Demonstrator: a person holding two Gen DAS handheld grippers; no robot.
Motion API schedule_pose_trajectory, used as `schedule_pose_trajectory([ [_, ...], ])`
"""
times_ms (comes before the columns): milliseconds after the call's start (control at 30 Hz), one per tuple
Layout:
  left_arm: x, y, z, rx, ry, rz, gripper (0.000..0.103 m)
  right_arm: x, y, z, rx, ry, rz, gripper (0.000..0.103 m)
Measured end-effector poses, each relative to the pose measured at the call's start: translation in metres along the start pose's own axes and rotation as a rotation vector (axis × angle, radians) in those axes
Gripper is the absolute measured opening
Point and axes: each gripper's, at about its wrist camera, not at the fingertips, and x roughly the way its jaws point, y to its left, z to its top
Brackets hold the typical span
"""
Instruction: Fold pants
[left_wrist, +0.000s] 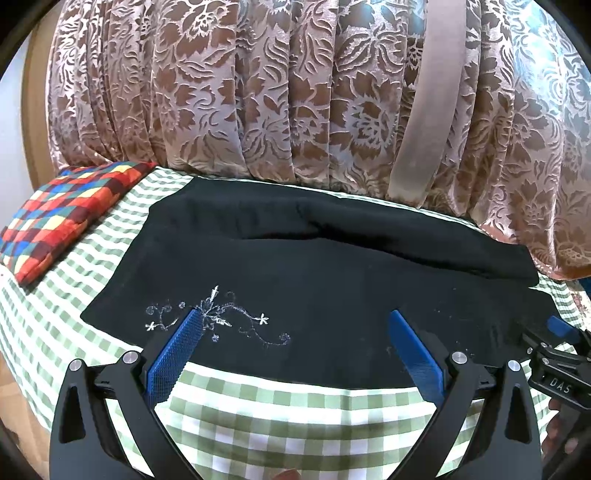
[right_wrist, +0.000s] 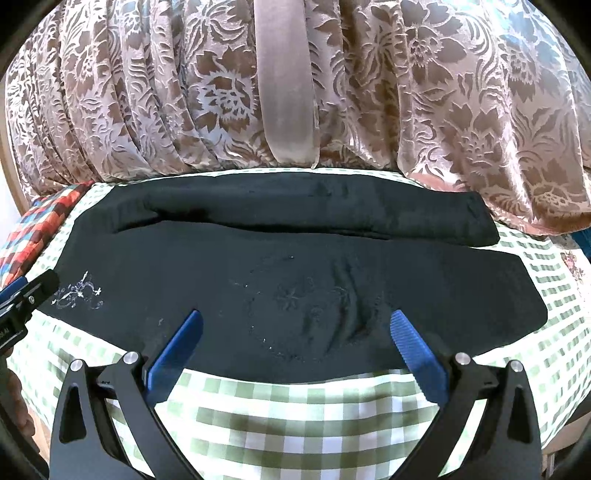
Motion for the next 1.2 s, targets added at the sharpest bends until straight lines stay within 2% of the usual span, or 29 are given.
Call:
schedule_pose_trajectory([
  [900, -0.0047, -0.0033, -0.0013, 0.009, 0.010, 0.005, 0.100, -0.0009, 0.0022, -0.0021, -0.004, -0.003, 0.007, 0.101],
  [1100, -0.0001, -0.0013, -0.0021, 0.012, 0.026, 0.011, 0.100, 0.0045, -0.0001, -0.0032, 0.006, 0.017, 0.027, 0.101],
  [1200, 0.0040, 0.0019, -0.0027, 0.008, 0.035, 0.013, 0.100, 0.0073, -0.0060, -0.0039, 0.024, 0.027, 0.066, 0.101],
])
